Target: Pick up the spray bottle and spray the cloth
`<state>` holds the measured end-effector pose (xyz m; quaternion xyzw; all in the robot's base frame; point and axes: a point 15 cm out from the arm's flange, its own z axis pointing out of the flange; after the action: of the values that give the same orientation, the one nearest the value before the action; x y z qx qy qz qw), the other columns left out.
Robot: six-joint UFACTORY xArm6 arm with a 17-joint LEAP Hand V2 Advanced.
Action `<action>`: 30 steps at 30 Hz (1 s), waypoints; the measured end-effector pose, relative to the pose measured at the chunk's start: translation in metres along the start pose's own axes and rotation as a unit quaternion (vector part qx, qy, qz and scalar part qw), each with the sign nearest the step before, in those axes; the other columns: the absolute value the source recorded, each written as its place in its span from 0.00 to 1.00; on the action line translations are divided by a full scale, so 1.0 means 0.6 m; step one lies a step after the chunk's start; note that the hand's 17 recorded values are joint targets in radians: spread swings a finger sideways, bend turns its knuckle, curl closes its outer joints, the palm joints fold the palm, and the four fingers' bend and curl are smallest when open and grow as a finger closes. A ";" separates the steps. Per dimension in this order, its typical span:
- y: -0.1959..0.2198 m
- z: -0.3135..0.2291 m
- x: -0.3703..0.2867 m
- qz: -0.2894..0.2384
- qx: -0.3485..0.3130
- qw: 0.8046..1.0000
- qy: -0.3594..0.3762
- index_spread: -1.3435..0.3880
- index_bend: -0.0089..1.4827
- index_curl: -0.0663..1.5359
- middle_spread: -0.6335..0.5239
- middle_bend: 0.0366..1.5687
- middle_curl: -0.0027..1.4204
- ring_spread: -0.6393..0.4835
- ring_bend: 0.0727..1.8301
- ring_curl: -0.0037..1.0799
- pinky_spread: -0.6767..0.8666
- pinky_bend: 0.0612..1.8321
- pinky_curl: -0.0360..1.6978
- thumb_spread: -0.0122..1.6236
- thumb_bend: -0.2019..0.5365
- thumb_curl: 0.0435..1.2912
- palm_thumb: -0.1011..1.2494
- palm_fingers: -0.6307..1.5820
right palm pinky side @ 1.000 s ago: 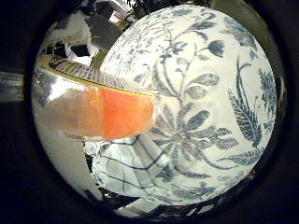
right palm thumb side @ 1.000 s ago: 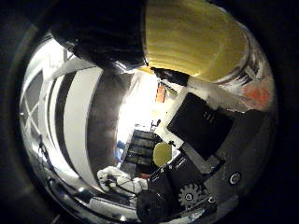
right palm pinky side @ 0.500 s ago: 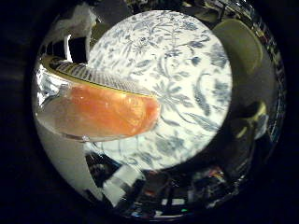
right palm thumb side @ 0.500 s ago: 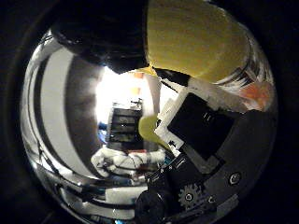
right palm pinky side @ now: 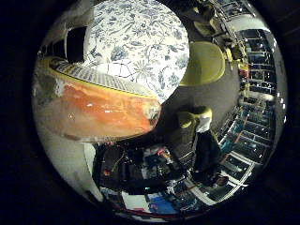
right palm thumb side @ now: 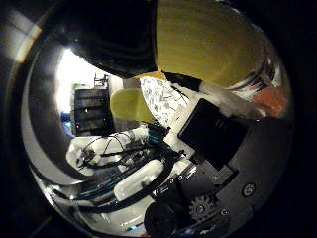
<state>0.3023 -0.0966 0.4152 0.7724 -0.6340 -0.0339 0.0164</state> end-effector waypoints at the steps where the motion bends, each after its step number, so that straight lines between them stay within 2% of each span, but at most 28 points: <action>1: -0.002 0.007 -0.010 -0.005 -0.012 1.000 0.012 0.68 0.86 0.49 0.46 0.91 0.47 0.37 0.73 0.73 0.32 0.60 0.72 0.70 0.25 0.31 0.80 0.79; 5: 0.002 0.058 -0.035 -0.007 -0.070 0.996 0.060 0.68 0.86 0.49 0.46 0.91 0.47 0.37 0.73 0.73 0.31 0.59 0.73 0.70 0.25 0.30 0.80 0.79; 11: -0.005 0.100 -0.078 -0.009 -0.109 0.987 0.121 0.67 0.85 0.49 0.46 0.91 0.47 0.37 0.72 0.74 0.31 0.58 0.75 0.71 0.25 0.30 0.79 0.79; 16: 0.004 0.145 -0.094 -0.026 -0.146 0.971 0.185 0.67 0.85 0.49 0.46 0.90 0.47 0.37 0.72 0.74 0.30 0.57 0.76 0.71 0.25 0.29 0.79 0.80; 23: 0.006 0.188 -0.111 -0.030 -0.163 0.965 0.201 0.67 0.84 0.49 0.46 0.90 0.47 0.37 0.72 0.75 0.30 0.57 0.76 0.71 0.25 0.28 0.79 0.80; 30: -0.004 0.177 -0.118 -0.033 -0.149 0.970 0.191 0.67 0.84 0.49 0.46 0.90 0.47 0.37 0.72 0.75 0.30 0.56 0.77 0.71 0.25 0.28 0.79 0.80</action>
<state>0.2832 -0.0247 0.3113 0.7739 -0.5813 0.0199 0.2506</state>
